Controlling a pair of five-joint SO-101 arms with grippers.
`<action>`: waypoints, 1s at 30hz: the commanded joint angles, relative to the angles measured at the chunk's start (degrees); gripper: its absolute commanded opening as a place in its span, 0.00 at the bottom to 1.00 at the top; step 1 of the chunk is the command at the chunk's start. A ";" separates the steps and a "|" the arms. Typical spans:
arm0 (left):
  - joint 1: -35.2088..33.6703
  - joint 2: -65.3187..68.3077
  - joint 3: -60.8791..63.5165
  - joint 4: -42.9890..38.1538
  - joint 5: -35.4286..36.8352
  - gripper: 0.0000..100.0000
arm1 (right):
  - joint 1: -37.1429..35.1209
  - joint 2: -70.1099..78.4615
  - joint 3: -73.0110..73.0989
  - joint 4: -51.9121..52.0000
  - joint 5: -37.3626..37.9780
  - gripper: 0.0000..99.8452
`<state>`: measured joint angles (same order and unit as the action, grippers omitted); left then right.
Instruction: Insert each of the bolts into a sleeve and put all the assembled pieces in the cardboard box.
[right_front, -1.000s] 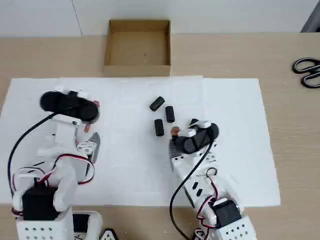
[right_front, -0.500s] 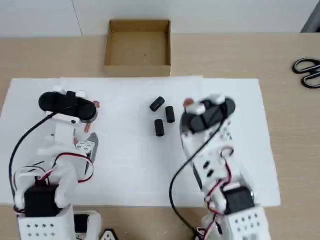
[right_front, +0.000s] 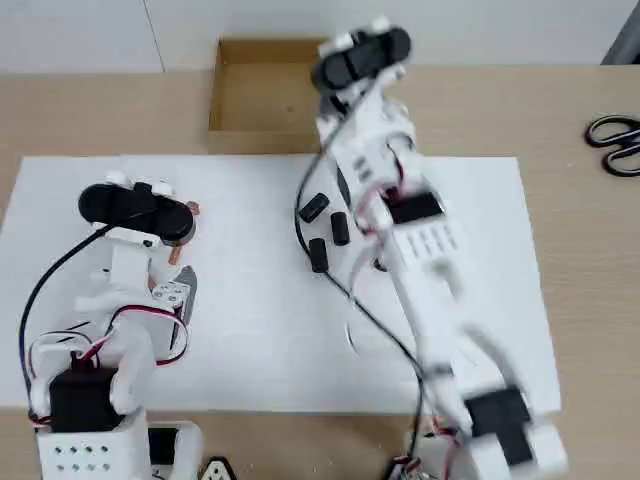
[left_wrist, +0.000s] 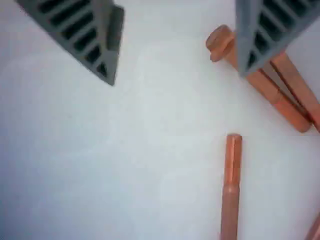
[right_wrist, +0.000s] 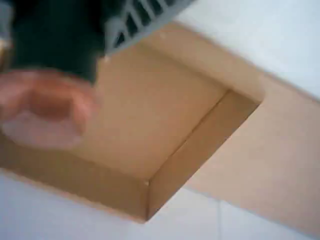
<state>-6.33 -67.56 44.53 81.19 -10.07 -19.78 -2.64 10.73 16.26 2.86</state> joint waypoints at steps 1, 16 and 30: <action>-0.18 -0.62 -0.22 1.93 -0.18 0.15 | 0.66 14.29 -20.75 -1.63 0.79 0.00; -0.18 -0.70 -0.22 2.64 -0.18 0.15 | 1.10 56.22 -61.63 -1.45 0.79 0.01; -0.09 -0.62 3.21 1.49 -0.26 0.15 | 2.86 65.10 -66.37 -1.45 0.88 0.13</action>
<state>-6.33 -67.56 47.87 83.91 -10.07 -17.49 64.00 -51.34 16.26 3.12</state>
